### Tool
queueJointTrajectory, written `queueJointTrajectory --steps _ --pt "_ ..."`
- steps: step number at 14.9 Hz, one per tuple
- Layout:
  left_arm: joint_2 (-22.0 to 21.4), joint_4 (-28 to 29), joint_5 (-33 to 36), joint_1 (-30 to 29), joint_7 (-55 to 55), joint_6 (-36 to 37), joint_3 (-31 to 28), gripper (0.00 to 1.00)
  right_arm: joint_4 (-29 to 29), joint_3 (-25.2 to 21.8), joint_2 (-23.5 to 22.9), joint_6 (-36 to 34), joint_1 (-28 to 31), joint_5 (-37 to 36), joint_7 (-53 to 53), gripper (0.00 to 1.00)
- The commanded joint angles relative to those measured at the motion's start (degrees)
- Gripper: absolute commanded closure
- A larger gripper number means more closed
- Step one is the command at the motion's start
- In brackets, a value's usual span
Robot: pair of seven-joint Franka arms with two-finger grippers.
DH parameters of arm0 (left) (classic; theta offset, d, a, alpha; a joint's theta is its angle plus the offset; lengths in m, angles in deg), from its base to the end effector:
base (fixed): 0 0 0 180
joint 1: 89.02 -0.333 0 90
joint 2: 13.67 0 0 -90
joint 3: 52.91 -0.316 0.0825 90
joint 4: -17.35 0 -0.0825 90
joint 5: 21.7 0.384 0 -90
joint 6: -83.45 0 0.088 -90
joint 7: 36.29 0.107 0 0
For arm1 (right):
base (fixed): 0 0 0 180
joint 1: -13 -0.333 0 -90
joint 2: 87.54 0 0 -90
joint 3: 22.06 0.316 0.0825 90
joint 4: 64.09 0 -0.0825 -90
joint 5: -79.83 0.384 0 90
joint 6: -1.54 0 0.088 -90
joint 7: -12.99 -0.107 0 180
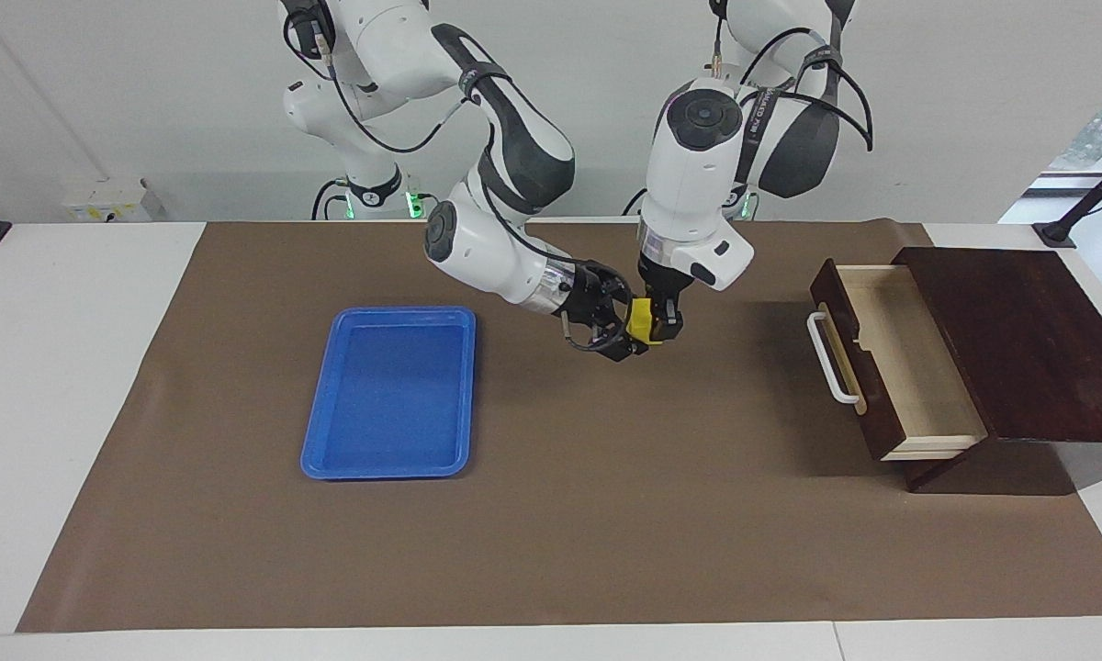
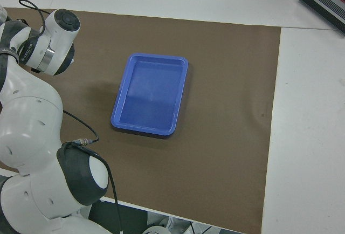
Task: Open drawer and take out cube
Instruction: 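Move the right gripper to the cube held by the left gripper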
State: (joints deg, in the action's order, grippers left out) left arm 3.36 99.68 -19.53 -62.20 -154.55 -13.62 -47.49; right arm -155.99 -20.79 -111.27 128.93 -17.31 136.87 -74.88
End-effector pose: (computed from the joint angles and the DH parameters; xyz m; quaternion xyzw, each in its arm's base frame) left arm 0.5535 -0.3355 0.5202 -0.7317 -0.6813 0.0002 0.0199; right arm 0.5826 0.3867 0.4238 -0.6506 0.6324 0.3098 0.2843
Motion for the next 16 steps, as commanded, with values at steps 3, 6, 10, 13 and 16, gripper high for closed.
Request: queueJointTrajectory --steps 3,6,10,13,16 --pt "-0.9 1.3 0.9 1.0 0.2 -0.7 -0.8 1.00 1.2 0.0 0.3 0.4 0.2 -2.0 -5.0 1.00" --pt "-0.9 1.3 1.0 1.0 0.3 -0.7 -0.8 1.00 1.5 0.1 0.4 0.4 0.8 -3.9 -2.8 1.00" --pt "-0.9 1.2 1.0 0.9 0.5 -0.6 -0.8 1.00 2.6 0.1 0.3 0.1 1.2 -3.8 -2.7 1.00" --pt "-0.8 1.0 1.0 0.3 1.2 -0.6 -1.0 0.00 2.7 0.1 0.3 0.1 1.3 -3.7 -2.7 1.00" --pt "-0.9 0.8 1.9 0.2 1.5 -0.2 -1.1 0.00 3.0 0.1 0.3 0.1 1.4 -3.5 -2.7 1.00"
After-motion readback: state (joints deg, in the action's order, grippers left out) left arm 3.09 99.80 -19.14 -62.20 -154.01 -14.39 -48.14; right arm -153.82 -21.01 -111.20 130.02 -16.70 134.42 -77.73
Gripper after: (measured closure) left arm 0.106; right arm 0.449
